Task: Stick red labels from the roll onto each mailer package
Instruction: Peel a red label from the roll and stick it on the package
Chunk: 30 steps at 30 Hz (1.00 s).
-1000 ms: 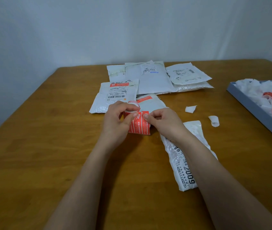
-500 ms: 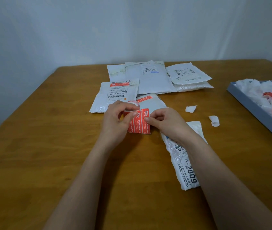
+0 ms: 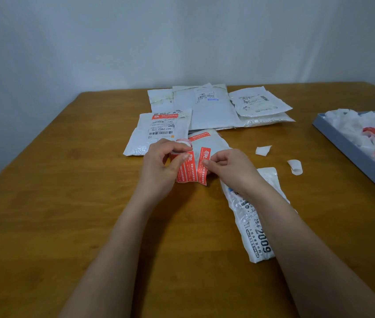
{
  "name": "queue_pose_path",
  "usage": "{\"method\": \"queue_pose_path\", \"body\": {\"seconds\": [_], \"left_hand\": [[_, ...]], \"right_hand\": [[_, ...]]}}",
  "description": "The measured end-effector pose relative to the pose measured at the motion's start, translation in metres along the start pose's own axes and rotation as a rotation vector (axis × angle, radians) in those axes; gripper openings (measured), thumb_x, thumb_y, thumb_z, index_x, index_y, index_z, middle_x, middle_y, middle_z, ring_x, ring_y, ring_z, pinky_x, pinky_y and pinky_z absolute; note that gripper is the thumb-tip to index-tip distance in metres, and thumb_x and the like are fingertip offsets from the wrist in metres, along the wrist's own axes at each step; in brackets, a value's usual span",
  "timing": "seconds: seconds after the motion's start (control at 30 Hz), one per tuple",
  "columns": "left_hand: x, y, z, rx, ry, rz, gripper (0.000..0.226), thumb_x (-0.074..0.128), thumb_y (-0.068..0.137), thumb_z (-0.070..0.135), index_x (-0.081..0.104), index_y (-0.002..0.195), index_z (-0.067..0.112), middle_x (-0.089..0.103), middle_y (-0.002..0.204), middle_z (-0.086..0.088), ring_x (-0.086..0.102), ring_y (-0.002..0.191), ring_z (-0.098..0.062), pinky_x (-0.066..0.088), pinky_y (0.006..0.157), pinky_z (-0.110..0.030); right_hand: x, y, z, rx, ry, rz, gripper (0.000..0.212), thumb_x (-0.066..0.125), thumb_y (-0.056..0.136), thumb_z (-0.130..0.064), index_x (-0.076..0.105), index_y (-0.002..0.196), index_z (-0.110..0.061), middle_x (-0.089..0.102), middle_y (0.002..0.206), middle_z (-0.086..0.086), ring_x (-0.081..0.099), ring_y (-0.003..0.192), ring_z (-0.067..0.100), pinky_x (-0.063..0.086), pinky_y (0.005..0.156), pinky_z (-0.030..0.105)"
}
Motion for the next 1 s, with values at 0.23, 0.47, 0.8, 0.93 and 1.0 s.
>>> {"method": "queue_pose_path", "body": {"seconds": [0.23,0.47,0.8,0.93,1.0], "left_hand": [[0.002,-0.002,-0.003,-0.03,0.011,-0.008,0.017,0.066,0.088,0.029,0.066,0.105,0.03,0.056,0.107,0.018,0.054,0.11,-0.006,0.045,0.081,-0.01],[0.003,-0.004,-0.002,-0.037,0.028,-0.029,0.022,0.068,0.088,0.021,0.067,0.109,0.029,0.056,0.115,0.012,0.052,0.112,-0.005,0.04,0.075,0.002],[0.001,-0.004,0.002,-0.062,-0.011,-0.025,0.024,0.064,0.09,0.013,0.063,0.1,0.036,0.056,0.117,0.007,0.053,0.111,-0.009,0.045,0.072,-0.003],[0.0,-0.004,0.0,-0.075,-0.011,-0.02,0.024,0.062,0.091,0.012,0.063,0.102,0.034,0.055,0.116,0.01,0.052,0.107,-0.005,0.044,0.072,0.0],[0.0,-0.004,0.0,-0.072,-0.021,-0.019,0.025,0.062,0.092,0.011,0.064,0.102,0.034,0.055,0.113,0.012,0.051,0.108,-0.004,0.045,0.075,-0.005]], "right_hand": [[0.003,-0.003,0.003,0.034,0.005,-0.07,0.027,0.077,0.08,-0.025,0.07,0.103,-0.012,0.071,0.095,0.002,0.068,0.083,0.009,0.055,0.079,0.024],[0.0,-0.002,0.006,0.06,-0.003,-0.007,0.02,0.075,0.083,-0.023,0.067,0.099,-0.014,0.07,0.096,0.003,0.068,0.084,0.011,0.056,0.08,0.028],[-0.006,-0.002,0.006,0.073,0.025,0.047,0.023,0.075,0.083,-0.022,0.066,0.102,-0.013,0.066,0.087,-0.003,0.066,0.085,0.012,0.055,0.083,0.031],[-0.008,0.0,0.007,0.083,-0.001,0.072,0.024,0.074,0.083,-0.024,0.067,0.103,-0.014,0.07,0.099,0.003,0.068,0.089,0.015,0.056,0.087,0.036],[-0.009,0.001,0.007,0.083,-0.005,0.081,0.024,0.074,0.083,-0.024,0.067,0.104,-0.013,0.071,0.1,0.003,0.068,0.089,0.015,0.056,0.087,0.036]]}}
Point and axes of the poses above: each hand's wrist, its own y-axis towards the middle knuckle, its own x-axis out of the palm, z = x × y, the point moved 10 cm from there along y, towards the middle knuckle
